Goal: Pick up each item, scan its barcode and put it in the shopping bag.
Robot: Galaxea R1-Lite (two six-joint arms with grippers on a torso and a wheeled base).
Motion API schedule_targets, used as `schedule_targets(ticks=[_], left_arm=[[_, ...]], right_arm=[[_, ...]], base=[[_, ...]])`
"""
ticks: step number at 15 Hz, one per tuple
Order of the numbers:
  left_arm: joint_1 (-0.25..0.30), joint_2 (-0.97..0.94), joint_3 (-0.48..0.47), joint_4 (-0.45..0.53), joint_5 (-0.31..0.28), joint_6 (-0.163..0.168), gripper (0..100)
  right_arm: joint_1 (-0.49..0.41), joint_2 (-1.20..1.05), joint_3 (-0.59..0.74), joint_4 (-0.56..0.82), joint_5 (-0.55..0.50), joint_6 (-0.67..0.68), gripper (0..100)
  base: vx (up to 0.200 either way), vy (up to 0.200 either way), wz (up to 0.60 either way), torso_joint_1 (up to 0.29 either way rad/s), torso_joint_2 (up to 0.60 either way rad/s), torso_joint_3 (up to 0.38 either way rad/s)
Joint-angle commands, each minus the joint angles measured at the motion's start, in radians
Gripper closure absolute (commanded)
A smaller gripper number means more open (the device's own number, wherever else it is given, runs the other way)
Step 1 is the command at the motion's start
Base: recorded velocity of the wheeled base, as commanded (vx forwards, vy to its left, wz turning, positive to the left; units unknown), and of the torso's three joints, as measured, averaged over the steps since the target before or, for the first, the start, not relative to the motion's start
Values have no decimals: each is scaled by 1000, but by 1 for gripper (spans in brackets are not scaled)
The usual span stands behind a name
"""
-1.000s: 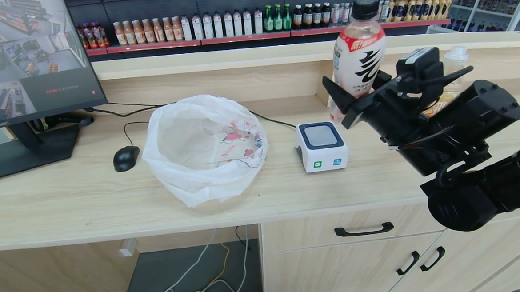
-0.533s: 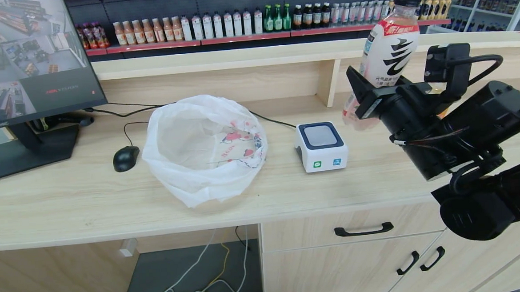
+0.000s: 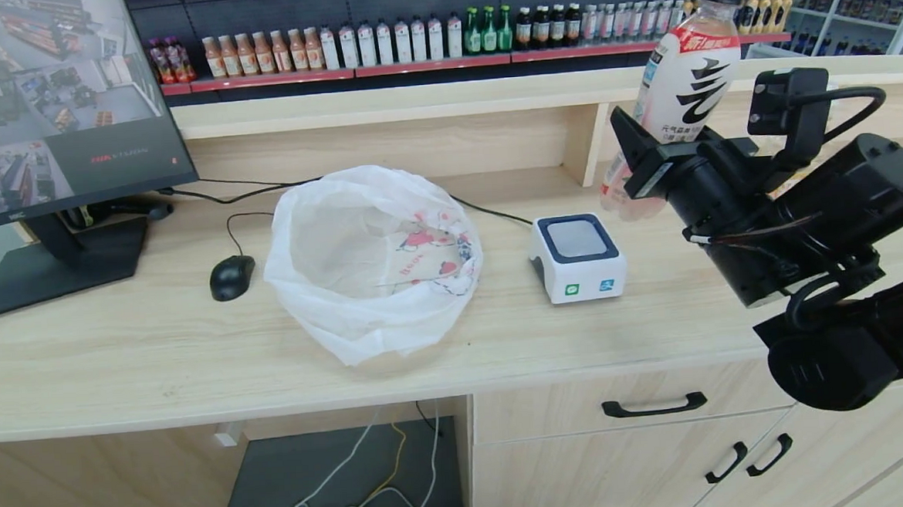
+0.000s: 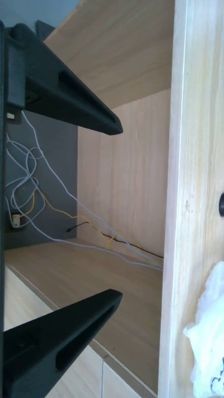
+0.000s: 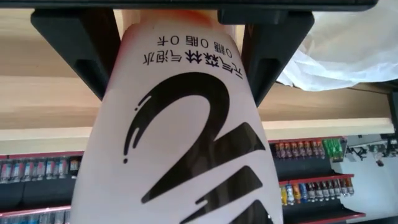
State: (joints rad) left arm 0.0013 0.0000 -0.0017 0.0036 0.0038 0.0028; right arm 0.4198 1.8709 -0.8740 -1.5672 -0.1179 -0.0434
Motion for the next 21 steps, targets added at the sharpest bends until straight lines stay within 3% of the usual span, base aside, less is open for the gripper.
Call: schedule_targets(ticks=[1,10,16,21], left_arm=[[0,0,0,-1,1,-1,0],[0,0,0,-1,-1,0,0],[0,0,0,1,-1,6,0],[-1,0,0,-1,1,5,0]], right_arm=[[1,7,-2,-4,3,0,100],[11,40,-23,-4,3,-3,100],[25,37,-14,-4,3,-4,100],[168,80,-71,12,-2,-19,100]], base=[[0,200,0,12,-2,2],[0,200,0,0,3,5],[0,0,0,0,0,0],[0,0,0,0,0,0]])
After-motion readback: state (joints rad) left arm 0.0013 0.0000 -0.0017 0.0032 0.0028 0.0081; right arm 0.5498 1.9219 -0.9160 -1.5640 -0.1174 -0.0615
